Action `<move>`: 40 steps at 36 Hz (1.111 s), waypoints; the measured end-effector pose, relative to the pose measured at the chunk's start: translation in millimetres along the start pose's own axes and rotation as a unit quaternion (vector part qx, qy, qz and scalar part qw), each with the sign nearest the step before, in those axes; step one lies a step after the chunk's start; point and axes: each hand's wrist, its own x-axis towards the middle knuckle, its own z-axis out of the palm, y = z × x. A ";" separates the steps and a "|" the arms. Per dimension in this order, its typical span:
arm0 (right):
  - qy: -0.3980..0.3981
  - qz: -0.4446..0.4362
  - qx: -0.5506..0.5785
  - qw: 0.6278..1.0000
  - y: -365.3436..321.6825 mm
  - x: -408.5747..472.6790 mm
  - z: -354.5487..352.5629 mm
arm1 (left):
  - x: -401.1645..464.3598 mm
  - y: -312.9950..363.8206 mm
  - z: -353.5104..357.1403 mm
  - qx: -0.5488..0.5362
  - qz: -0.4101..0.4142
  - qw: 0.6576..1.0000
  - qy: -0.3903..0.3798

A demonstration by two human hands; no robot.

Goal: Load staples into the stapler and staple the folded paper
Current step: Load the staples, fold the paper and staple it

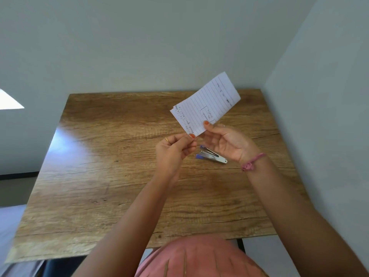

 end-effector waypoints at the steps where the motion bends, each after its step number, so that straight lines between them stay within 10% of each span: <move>1: 0.002 -0.001 -0.006 1.000 -2.6 0.4 -3.0 | -0.3 0.3 -1.2 -0.001 -0.005 1.000 0.002; 16: 0.157 -0.096 0.113 0.976 -55.3 -3.9 -87.2 | 4.0 9.1 -41.9 -0.066 -0.031 0.996 0.058; 27: 0.017 -0.048 -0.047 0.998 19.9 -2.1 15.4 | 3.2 2.3 -26.6 -0.104 -0.066 0.991 0.051; 40: 0.032 -0.061 -0.070 0.995 25.4 6.9 41.1 | 7.3 -2.5 -18.3 -0.011 -0.018 0.994 0.105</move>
